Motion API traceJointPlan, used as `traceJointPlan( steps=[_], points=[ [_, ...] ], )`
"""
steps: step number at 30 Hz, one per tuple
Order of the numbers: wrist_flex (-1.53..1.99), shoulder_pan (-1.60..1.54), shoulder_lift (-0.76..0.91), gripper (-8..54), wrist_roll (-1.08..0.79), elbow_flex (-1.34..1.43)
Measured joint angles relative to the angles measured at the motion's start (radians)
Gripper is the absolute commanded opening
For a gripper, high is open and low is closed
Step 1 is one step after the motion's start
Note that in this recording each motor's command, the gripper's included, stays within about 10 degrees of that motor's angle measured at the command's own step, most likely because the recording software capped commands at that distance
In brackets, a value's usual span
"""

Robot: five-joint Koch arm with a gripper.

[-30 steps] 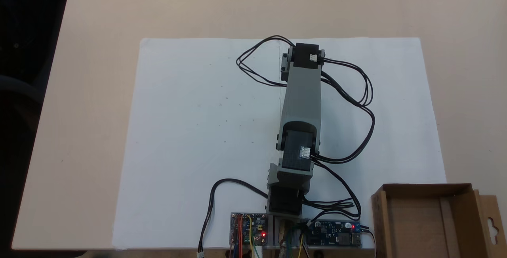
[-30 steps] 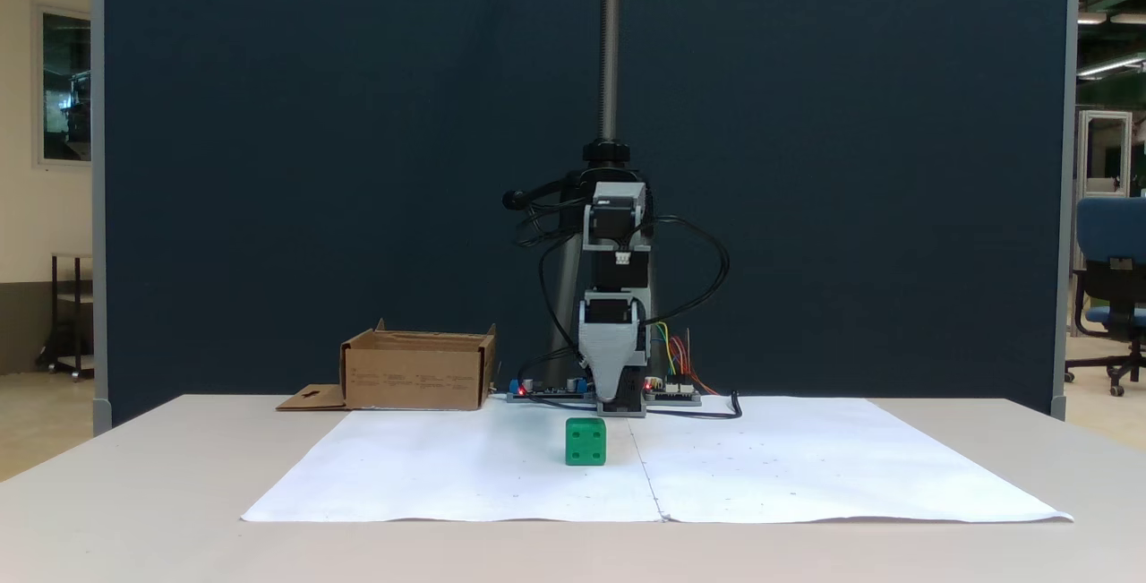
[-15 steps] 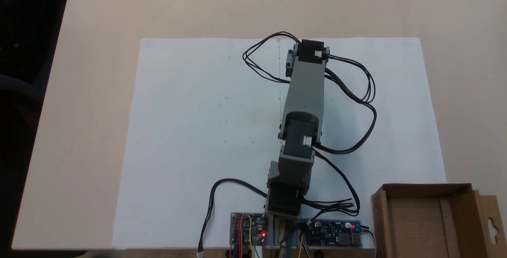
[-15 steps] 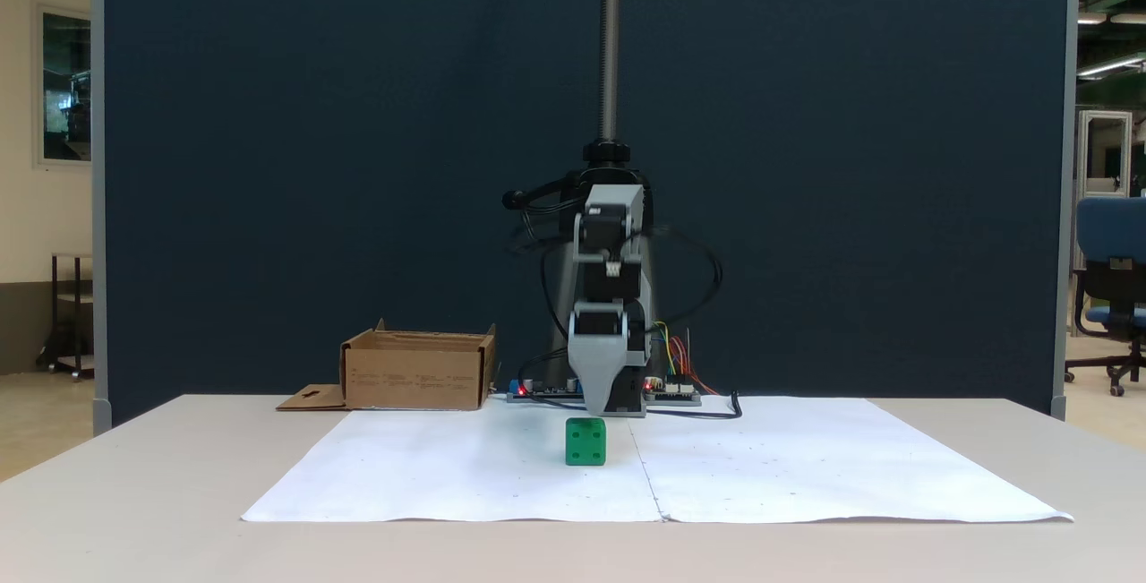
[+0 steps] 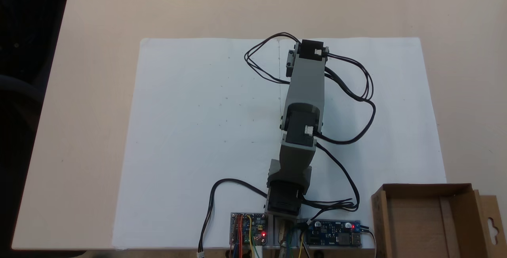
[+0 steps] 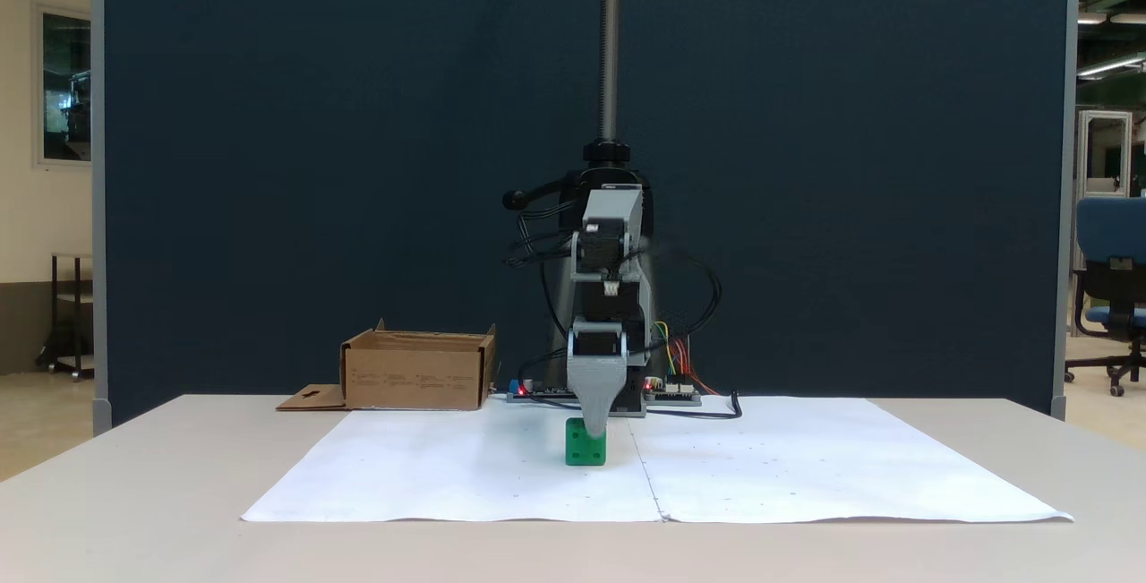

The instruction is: Grasp a green dice and put it in the bin.

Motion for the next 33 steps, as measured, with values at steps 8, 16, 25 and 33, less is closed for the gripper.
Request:
traceJointPlan(
  steps=[8,16,25,33],
  points=[
    [-0.032,0.005,-0.031,43.2,-0.008,-0.003],
    [-0.046,0.025,-0.067,43.2,-0.037,-0.002],
    [-0.048,0.051,-0.067,43.2,-0.04,-0.003],
    [-0.048,0.067,-0.089,43.2,-0.043,-0.002]
  ],
)
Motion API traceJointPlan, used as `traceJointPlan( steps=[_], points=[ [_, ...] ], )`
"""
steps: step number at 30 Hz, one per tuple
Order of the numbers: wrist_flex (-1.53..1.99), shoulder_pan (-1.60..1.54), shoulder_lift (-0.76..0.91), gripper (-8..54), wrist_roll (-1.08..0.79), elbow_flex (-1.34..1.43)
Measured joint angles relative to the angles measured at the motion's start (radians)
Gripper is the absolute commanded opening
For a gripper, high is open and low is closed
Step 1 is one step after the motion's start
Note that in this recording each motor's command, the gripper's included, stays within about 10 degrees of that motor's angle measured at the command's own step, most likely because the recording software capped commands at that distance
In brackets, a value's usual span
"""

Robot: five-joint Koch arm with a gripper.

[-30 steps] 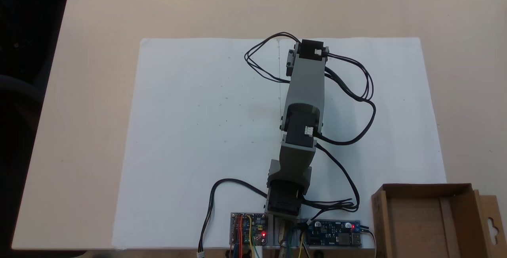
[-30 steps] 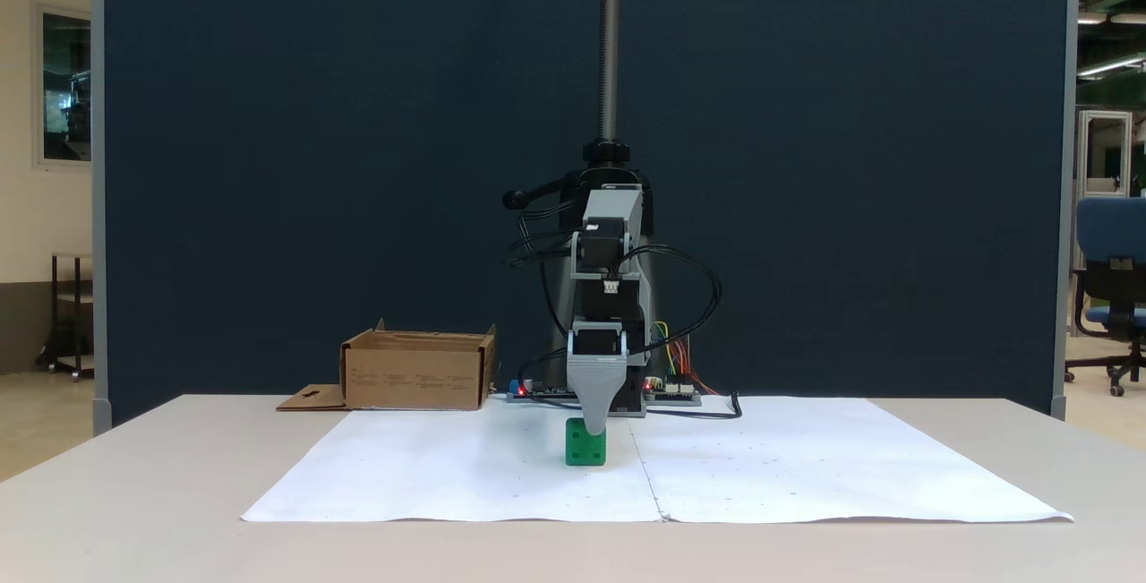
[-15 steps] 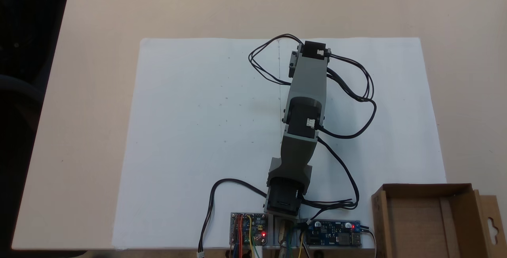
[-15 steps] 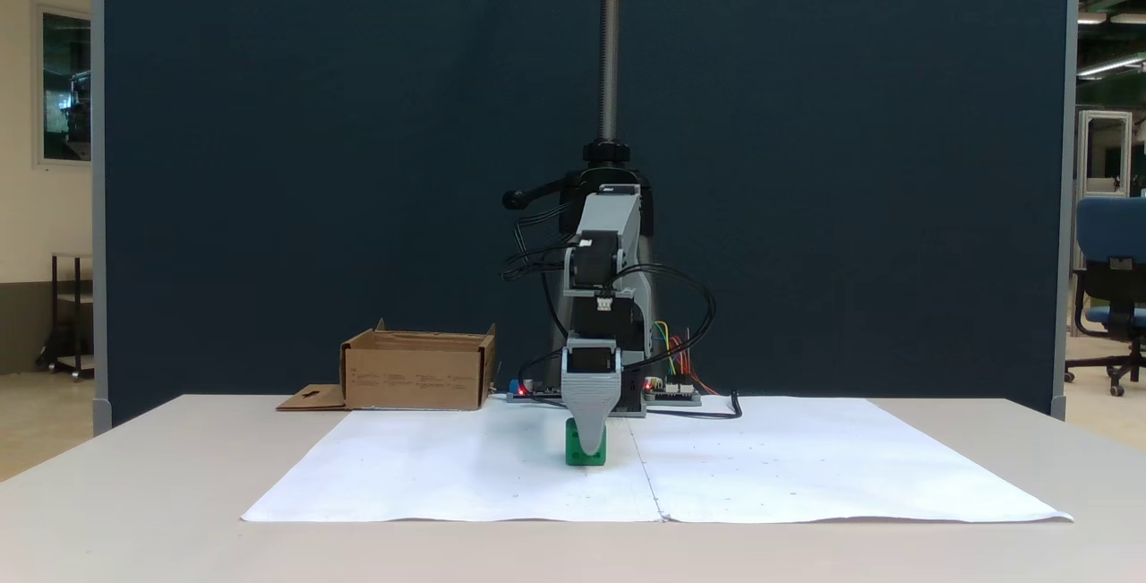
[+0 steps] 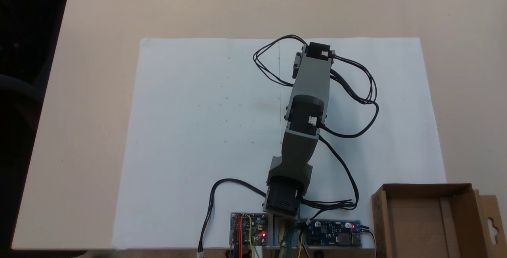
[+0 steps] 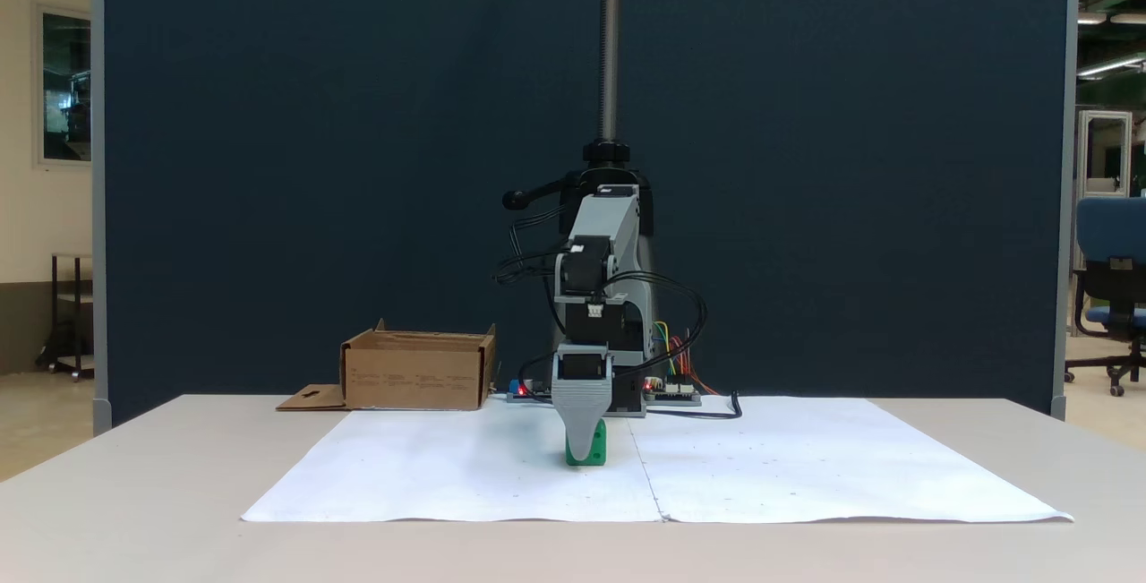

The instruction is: Grasp a green dice and put it in the bin.

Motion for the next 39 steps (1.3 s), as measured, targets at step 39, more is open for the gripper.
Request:
traceJointPlan(
  steps=[39],
  points=[
    [0.0,0.006,-0.032,26.4,0.0,0.0]
  ],
)
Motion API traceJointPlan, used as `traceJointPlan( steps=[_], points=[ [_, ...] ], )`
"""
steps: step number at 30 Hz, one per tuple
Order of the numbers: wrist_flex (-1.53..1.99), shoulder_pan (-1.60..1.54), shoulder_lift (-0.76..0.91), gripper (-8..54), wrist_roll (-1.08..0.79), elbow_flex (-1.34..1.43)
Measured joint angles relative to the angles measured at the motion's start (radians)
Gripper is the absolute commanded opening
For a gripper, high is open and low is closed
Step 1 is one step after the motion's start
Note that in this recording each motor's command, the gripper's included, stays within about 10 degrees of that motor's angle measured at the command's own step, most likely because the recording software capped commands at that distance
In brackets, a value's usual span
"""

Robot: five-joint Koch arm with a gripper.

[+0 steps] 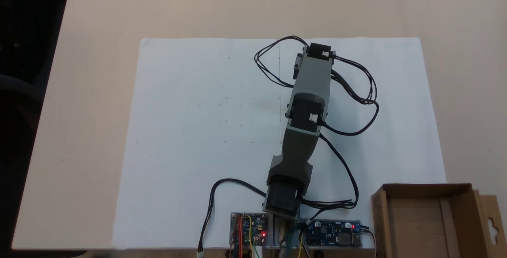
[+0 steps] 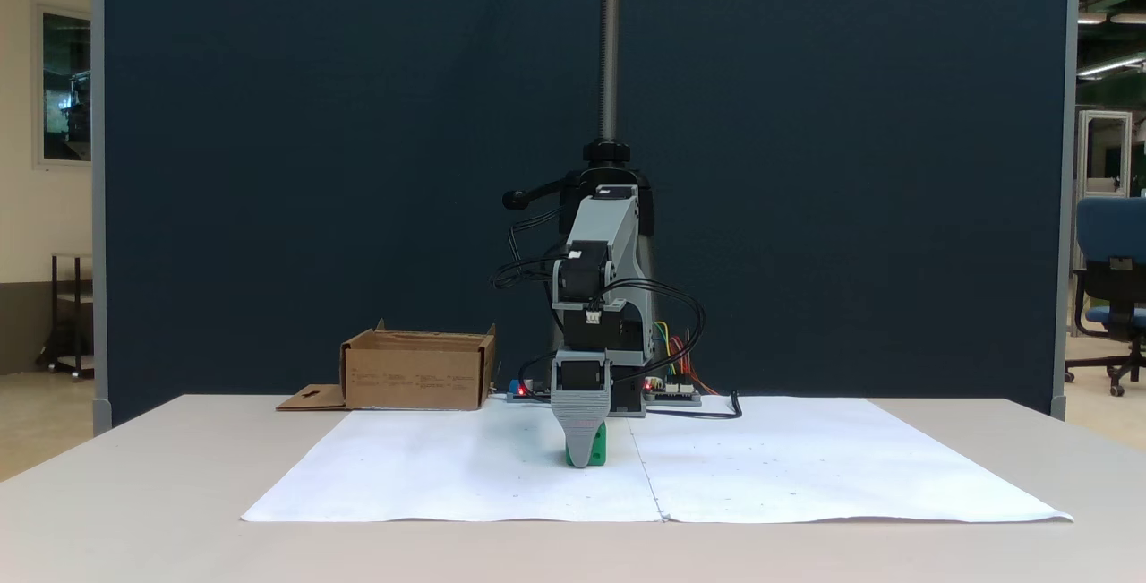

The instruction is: Grasp a green dice and put it in the bin.

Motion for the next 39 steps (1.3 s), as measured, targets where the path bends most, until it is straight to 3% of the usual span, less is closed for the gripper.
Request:
traceJointPlan(
  steps=[2,6,9,24,32,39],
  points=[
    [0.0,0.0,0.0,21.4,0.0,-0.002],
    [-0.002,0.0,0.002,20.8,0.0,-0.002],
    [-0.002,0.0,0.002,12.4,0.0,-0.002],
    [-0.043,0.071,0.041,12.4,0.029,-0.143],
    [-0.1,0.202,0.196,12.4,0.181,-0.16],
    [-0.183,0.502,0.341,12.4,0.385,-0.242]
  ],
)
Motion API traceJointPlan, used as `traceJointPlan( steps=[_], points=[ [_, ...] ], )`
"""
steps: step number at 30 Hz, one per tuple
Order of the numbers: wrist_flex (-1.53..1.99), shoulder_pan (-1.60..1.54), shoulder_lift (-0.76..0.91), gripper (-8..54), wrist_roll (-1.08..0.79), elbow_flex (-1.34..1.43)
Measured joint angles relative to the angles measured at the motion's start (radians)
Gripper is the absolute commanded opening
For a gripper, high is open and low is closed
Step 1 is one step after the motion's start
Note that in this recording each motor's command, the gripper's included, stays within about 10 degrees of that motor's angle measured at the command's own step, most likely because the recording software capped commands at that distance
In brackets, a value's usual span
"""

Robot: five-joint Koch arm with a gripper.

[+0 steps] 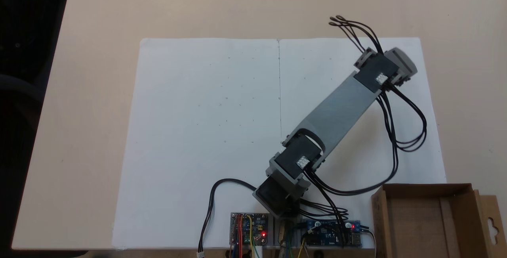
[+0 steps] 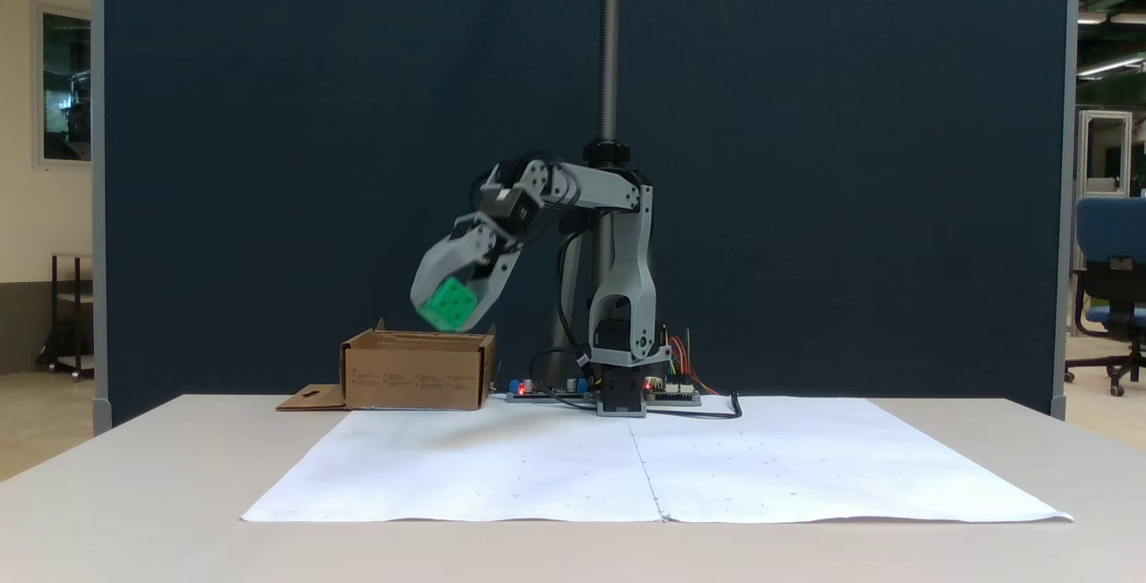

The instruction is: Grasp a green dice and put it in the bin.

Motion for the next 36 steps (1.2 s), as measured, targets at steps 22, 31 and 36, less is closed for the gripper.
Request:
traceJointPlan(
  steps=[22,31,36],
  points=[
    [-0.005,0.827,-0.064,12.4,0.011,-0.104],
    [0.0,0.956,-0.199,12.4,-0.196,-0.091],
    [0.0,0.973,-0.204,12.4,-0.304,0.028]
  ],
)
